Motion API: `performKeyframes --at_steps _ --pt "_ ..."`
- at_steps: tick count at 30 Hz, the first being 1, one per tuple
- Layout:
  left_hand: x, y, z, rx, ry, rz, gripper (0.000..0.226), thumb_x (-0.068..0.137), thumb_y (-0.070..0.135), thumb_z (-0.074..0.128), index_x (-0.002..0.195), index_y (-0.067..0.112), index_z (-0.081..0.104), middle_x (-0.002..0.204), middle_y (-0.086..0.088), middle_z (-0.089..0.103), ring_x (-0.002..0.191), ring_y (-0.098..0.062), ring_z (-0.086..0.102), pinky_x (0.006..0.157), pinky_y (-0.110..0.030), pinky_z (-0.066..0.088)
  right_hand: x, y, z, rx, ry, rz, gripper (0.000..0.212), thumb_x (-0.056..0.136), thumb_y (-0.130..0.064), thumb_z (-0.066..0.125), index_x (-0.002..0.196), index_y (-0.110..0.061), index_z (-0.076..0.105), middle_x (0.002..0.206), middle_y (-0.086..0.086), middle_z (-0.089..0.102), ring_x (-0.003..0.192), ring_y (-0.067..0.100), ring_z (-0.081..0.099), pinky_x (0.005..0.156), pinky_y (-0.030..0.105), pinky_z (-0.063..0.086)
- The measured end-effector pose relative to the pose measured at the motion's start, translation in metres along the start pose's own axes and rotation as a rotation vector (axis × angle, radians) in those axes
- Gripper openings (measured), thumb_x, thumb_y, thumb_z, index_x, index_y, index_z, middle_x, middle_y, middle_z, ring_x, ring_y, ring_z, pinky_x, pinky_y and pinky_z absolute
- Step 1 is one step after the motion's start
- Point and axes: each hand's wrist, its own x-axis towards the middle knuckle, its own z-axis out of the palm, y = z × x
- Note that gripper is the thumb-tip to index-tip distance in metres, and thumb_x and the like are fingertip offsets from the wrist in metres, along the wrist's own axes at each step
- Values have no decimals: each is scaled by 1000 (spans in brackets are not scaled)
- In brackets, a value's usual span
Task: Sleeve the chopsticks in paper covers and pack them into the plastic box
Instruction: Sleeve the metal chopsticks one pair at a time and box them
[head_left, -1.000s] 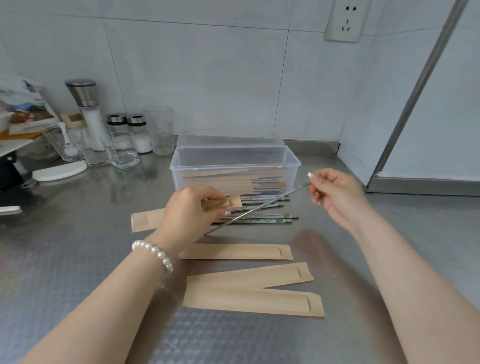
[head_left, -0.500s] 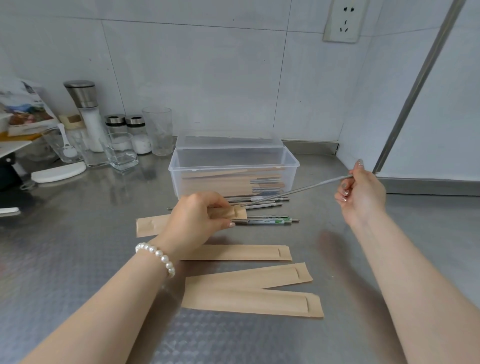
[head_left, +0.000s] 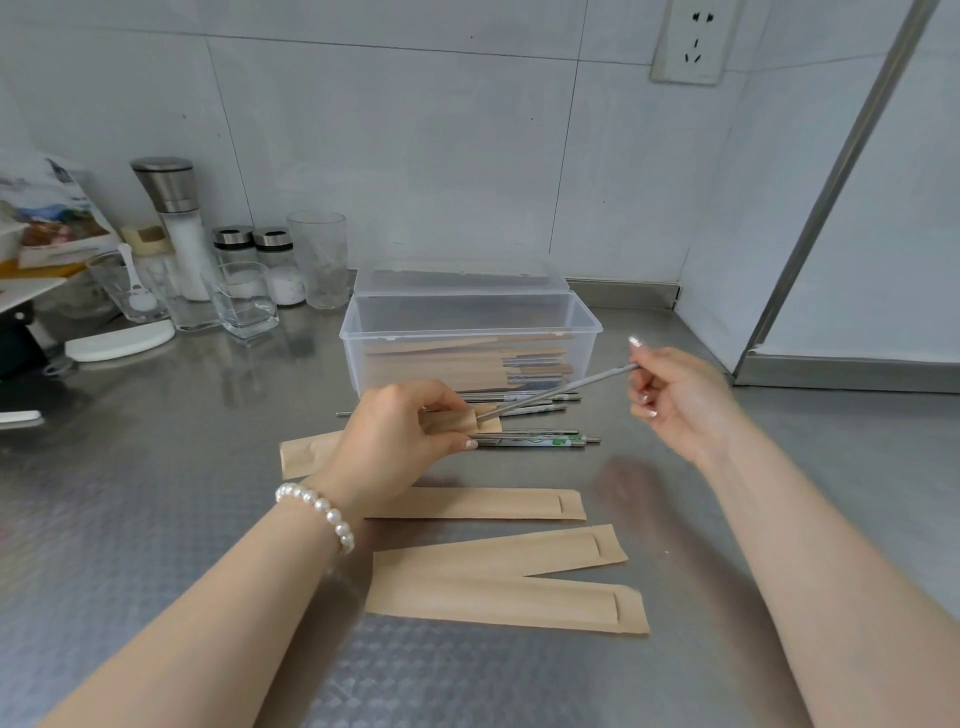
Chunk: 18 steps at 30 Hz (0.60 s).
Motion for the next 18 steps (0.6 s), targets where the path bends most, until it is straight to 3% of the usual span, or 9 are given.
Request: performKeyframes --at_steps 3,9,18 --pt "0 1 0 -22 15 11 26 65 21 80 89 20 69 73 20 57 70 3 51 66 -3 36 -7 3 7 -152 -161 88 22 80 -12 62 64 -9 48 45 3 53 39 11 39 36 17 26" --pt "0 1 1 -39 20 25 27 64 20 81 88 19 70 71 24 55 70 5 51 65 -1 36 -16 6 20 -268 -294 129 21 81 -7 60 62 -5 51 43 4 54 34 8 40 35 15 26" --pt "-1 4 3 -12 -13 29 27 64 22 81 89 20 70 75 16 60 76 -6 54 66 0 35 -20 13 27 -382 -390 142 16 79 -4 64 64 -5 57 47 5 59 38 9 44 37 15 30"
